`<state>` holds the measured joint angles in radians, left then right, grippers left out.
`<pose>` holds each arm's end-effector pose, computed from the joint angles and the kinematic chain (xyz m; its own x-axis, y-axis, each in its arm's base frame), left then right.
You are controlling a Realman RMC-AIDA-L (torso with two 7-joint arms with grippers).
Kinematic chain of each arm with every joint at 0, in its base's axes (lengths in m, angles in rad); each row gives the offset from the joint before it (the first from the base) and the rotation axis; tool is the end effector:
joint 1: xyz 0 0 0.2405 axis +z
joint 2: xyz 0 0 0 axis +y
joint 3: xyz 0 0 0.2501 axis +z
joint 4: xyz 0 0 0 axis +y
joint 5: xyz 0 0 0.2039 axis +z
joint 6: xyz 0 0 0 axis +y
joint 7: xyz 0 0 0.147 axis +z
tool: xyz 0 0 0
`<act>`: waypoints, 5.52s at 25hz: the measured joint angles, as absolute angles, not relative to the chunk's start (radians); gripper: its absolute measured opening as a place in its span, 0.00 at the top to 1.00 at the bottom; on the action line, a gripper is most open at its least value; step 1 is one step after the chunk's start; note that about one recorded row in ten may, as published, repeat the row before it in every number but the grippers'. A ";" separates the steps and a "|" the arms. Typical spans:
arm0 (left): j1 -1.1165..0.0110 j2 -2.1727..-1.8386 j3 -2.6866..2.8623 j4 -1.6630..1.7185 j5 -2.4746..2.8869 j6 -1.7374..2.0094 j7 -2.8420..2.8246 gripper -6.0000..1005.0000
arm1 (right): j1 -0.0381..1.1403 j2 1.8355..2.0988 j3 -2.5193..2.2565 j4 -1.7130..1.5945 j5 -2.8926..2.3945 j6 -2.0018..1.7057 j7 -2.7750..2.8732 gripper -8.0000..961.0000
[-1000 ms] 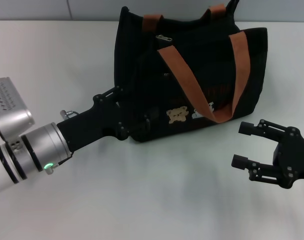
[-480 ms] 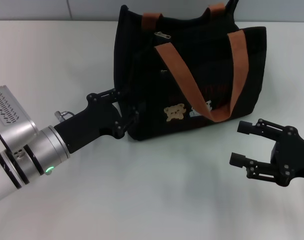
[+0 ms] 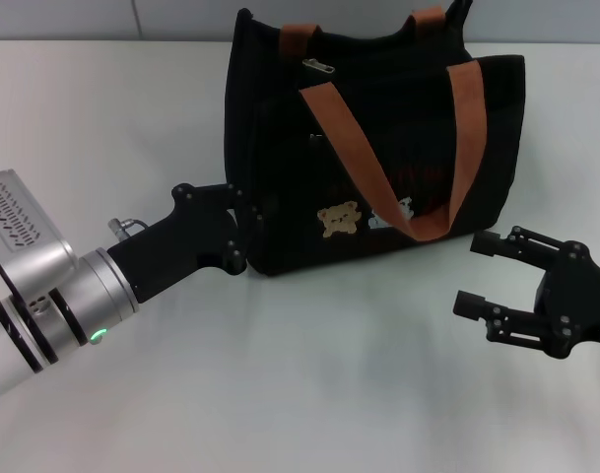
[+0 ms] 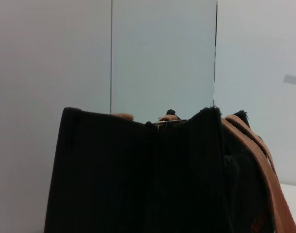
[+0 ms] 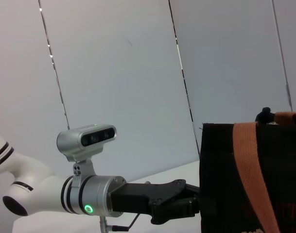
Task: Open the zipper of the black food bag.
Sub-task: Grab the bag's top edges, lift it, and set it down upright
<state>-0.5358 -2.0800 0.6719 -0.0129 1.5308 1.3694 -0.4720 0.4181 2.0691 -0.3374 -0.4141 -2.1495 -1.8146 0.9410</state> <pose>-0.2679 0.2921 -0.0715 0.7514 0.0415 0.6586 0.4356 -0.7809 -0.4477 0.2857 0.2489 -0.0055 0.7062 -0.1866 -0.6830 -0.3812 -0.9131 -0.1447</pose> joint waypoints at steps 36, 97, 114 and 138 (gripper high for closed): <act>-0.371 -1.996 0.675 0.692 1.644 1.909 -0.813 0.92 | 0.462 2.080 -0.272 -0.265 -1.953 -1.746 0.939 0.18; -0.491 -2.066 0.709 0.647 1.749 1.852 -0.741 0.89 | 0.485 2.091 -0.083 0.160 -2.011 -1.576 0.136 0.23; -0.491 -2.067 0.713 0.612 1.746 1.854 -0.737 0.88 | 0.443 2.092 0.012 0.325 -2.011 -1.522 -0.207 0.25; -0.478 -2.066 0.714 0.568 1.746 1.859 -0.700 0.85 | 0.410 2.092 0.040 0.406 -2.013 -1.532 -0.574 0.28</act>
